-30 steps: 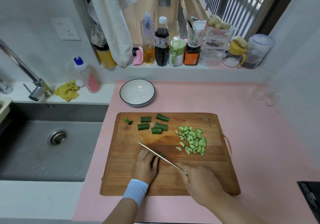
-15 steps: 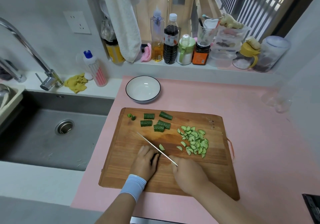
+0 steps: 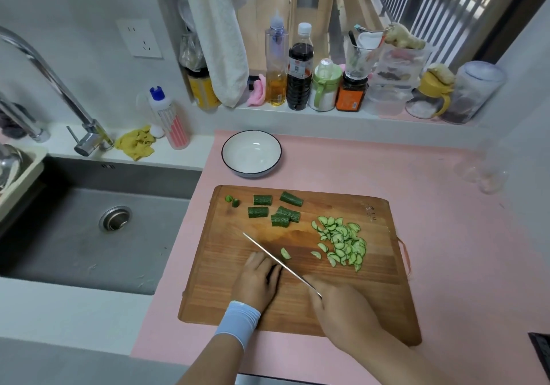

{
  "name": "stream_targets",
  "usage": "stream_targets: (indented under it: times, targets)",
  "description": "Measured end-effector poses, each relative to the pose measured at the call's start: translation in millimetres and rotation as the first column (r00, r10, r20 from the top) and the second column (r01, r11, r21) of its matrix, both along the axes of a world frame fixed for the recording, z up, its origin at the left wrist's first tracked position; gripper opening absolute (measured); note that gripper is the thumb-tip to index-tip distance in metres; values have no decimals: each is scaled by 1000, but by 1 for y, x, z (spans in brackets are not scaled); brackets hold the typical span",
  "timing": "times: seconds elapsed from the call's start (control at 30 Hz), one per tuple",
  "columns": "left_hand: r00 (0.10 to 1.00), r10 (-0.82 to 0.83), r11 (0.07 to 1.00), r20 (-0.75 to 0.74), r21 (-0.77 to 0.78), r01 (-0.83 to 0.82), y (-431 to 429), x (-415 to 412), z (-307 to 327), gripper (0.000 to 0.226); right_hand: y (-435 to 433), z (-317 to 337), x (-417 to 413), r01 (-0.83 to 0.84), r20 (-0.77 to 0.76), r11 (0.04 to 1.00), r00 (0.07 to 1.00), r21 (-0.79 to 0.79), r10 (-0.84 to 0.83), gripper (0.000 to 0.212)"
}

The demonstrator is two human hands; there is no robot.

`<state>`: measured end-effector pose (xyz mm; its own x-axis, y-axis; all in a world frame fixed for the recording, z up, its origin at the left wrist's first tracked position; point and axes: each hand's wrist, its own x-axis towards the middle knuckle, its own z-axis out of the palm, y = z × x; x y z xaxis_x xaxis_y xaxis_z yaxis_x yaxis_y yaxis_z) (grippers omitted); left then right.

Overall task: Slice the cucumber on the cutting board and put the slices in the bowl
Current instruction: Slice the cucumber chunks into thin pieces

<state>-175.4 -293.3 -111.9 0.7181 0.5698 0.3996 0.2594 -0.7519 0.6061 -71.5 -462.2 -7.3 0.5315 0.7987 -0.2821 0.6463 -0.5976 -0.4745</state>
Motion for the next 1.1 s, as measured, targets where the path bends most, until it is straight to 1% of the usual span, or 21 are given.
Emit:
stream_targets:
  times: [0.13,0.23,0.43,0.53,0.67,0.93,1.03,1.1]
  targets:
    - [1000,5,1000,3,-2,-5,2,1,-3,9,-1,4,3,-2,-5,1000,1000,0,2,39]
    - [1000,-5,1000,5,1,5,3,1,-3,12,3,7,5,-13,-32,1000,999,-12,13,37]
    - [1000,-2,1000,8,-6,2,4,0,-7,10,25,2,9,-20,-93,1000,995,-17,19,37]
    - [1000,-9,1000,11,-11,9,2,0,-6,9,30,1,9,-22,-81,999,997,-40,18,36]
    - [1000,0,1000,-5,-9,0,1,-1,-4,8,30,-2,5,-33,-29,999,999,-41,32,38]
    - [1000,12,1000,27,-28,-11,2,-1,0,17,22,-2,-2,-37,91,999,995,-33,40,42]
    - [999,15,1000,32,-22,-14,2,-1,0,16,11,0,-4,-33,78,999,996,-6,34,39]
    - [1000,17,1000,26,-17,-17,2,-1,-2,15,5,3,-3,-34,62,999,998,-8,34,33]
